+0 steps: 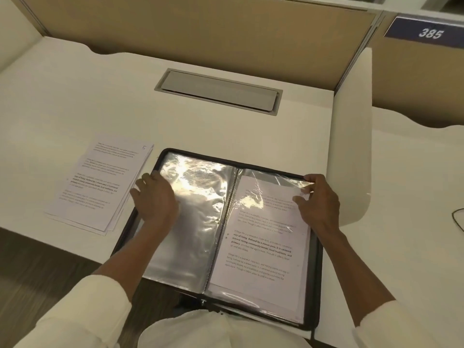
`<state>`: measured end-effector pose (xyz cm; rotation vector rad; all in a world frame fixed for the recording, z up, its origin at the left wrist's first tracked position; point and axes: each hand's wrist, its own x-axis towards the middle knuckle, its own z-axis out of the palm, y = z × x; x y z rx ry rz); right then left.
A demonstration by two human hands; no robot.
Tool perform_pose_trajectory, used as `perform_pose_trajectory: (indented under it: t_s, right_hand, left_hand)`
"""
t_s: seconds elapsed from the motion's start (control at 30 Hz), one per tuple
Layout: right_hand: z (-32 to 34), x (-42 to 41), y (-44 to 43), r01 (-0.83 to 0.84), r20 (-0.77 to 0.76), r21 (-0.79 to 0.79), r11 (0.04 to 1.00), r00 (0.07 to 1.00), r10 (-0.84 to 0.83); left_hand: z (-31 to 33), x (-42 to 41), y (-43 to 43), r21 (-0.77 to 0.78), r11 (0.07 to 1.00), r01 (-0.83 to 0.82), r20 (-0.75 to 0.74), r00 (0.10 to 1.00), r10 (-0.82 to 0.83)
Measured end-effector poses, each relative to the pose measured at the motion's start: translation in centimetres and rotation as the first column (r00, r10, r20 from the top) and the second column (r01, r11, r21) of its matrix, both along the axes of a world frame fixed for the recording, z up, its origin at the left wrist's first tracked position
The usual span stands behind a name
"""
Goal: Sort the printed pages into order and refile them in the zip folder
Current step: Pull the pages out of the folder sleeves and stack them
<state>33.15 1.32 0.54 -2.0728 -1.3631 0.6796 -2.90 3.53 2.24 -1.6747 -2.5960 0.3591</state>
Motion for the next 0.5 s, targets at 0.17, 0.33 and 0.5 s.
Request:
perform_pose_trajectory:
  t_s: [0.17, 0.33, 0.5]
  right_hand:
    - [2.2, 0.6, 1.8, -0.125, 0.096, -0.102, 0.987, 0.986, 0.135]
    - [4.4, 0.6, 4.2, -0.266, 0.096, -0.342, 0.902, 0.944, 0.315]
    - [6.4, 0.2, 7.1, -0.303, 0.088, -0.493, 0.815, 0.915, 0.393]
  left_hand:
    - [-0.4, 5.6, -1.6, 0.069, 0.952, 0.297, 0.122, 0.945, -0.304]
    - [-2.3, 11.4, -4.1, 0.179, 0.841, 0.510, 0.398, 0.744, -0.536]
    - [-3.9, 13.9, -6.4, 0.129, 0.775, 0.619, 0.503, 0.633, -0.589]
